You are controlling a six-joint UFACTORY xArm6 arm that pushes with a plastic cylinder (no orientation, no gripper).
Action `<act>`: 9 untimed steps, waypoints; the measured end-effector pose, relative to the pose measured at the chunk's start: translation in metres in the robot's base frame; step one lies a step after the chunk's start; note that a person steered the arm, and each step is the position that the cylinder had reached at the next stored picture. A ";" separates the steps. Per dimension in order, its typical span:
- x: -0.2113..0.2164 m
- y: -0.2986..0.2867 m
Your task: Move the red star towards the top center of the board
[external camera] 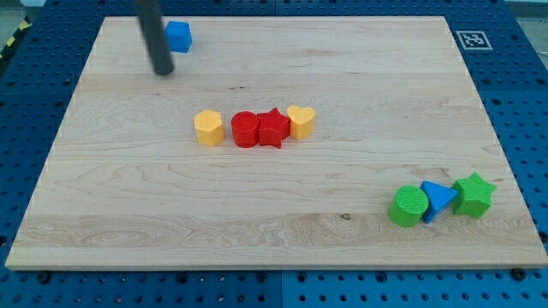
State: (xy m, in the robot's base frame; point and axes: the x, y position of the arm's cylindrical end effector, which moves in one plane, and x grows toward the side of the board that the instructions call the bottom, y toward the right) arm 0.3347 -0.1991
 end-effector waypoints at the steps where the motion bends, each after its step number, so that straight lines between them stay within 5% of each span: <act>1: 0.039 -0.036; 3: 0.154 0.039; 5: 0.138 0.156; 9: 0.122 0.221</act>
State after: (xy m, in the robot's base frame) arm 0.4572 0.0217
